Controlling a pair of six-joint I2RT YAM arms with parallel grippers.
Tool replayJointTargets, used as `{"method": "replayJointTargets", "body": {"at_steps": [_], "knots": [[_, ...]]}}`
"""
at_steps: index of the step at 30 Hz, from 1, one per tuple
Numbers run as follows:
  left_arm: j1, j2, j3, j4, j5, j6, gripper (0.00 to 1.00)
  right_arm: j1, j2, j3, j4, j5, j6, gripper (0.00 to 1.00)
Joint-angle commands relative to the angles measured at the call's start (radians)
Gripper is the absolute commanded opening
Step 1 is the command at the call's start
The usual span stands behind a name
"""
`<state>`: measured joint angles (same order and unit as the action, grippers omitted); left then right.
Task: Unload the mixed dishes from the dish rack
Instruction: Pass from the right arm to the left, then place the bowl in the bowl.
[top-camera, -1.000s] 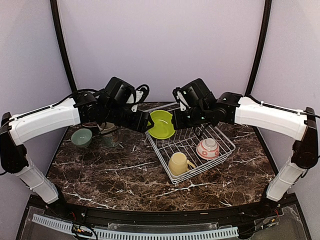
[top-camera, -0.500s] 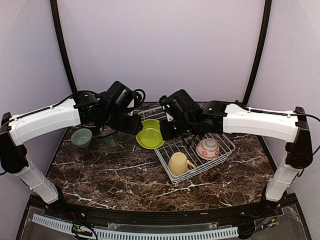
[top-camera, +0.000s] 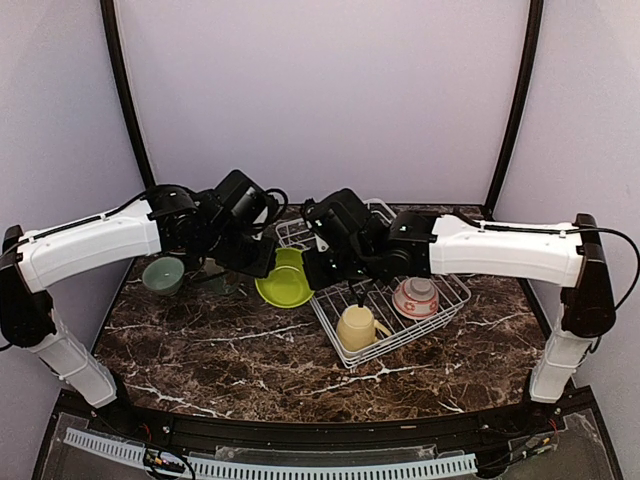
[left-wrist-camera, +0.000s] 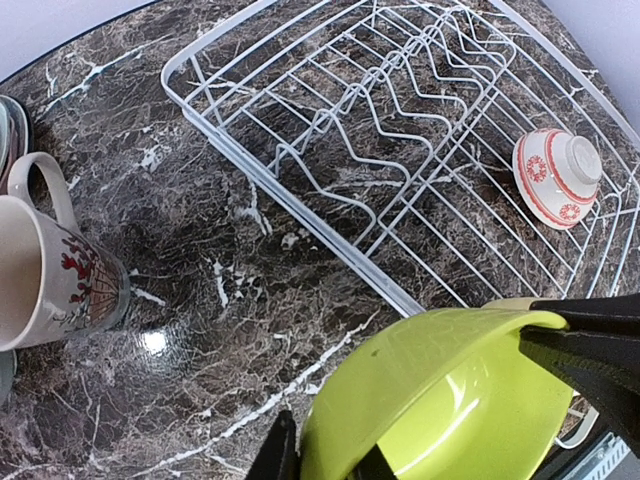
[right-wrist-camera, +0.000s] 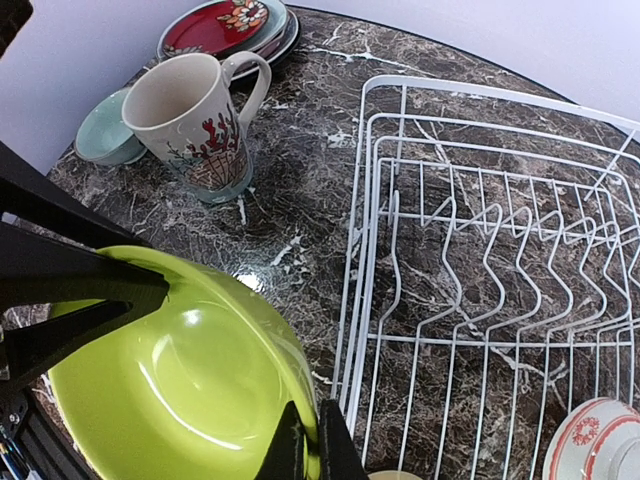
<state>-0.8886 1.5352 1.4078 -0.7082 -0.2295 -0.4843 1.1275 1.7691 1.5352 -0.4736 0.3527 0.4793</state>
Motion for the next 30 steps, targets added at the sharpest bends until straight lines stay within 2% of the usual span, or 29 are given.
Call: {"method": "replayJointTargets", "body": {"at_steps": [1, 5, 8, 10, 15, 18, 23, 27, 30], "knots": [[-0.004, -0.060, -0.036, -0.031, 0.003, -0.033, 0.11, 0.016, 0.001, 0.028, 0.088, -0.023, 0.006, 0.00], [-0.004, -0.110, -0.086, -0.019, -0.007, -0.042, 0.02, 0.017, 0.009, 0.028, 0.095, -0.044, 0.016, 0.00], [-0.003, -0.142, -0.113, -0.025, -0.012, -0.052, 0.01, 0.018, 0.011, 0.023, 0.110, -0.067, 0.028, 0.01], [-0.004, -0.163, -0.139, -0.023, -0.018, -0.061, 0.01, 0.017, 0.012, 0.016, 0.132, -0.080, 0.024, 0.17], [-0.003, -0.229, -0.226, -0.043, -0.070, -0.106, 0.01, 0.017, 0.013, 0.028, 0.114, -0.086, 0.006, 0.66], [-0.001, -0.273, -0.281, -0.050, -0.101, -0.132, 0.01, 0.017, -0.006, 0.010, 0.120, -0.069, -0.006, 0.81], [0.052, -0.350, -0.381, -0.090, -0.117, -0.171, 0.01, 0.017, -0.041, -0.024, 0.112, -0.021, -0.015, 0.92], [0.152, -0.414, -0.478, -0.091, -0.065, -0.192, 0.01, 0.015, -0.068, -0.070, 0.117, 0.027, -0.020, 0.98], [0.221, -0.466, -0.536, -0.102, -0.057, -0.214, 0.01, 0.009, -0.070, -0.075, 0.097, 0.036, -0.015, 0.99]]}}
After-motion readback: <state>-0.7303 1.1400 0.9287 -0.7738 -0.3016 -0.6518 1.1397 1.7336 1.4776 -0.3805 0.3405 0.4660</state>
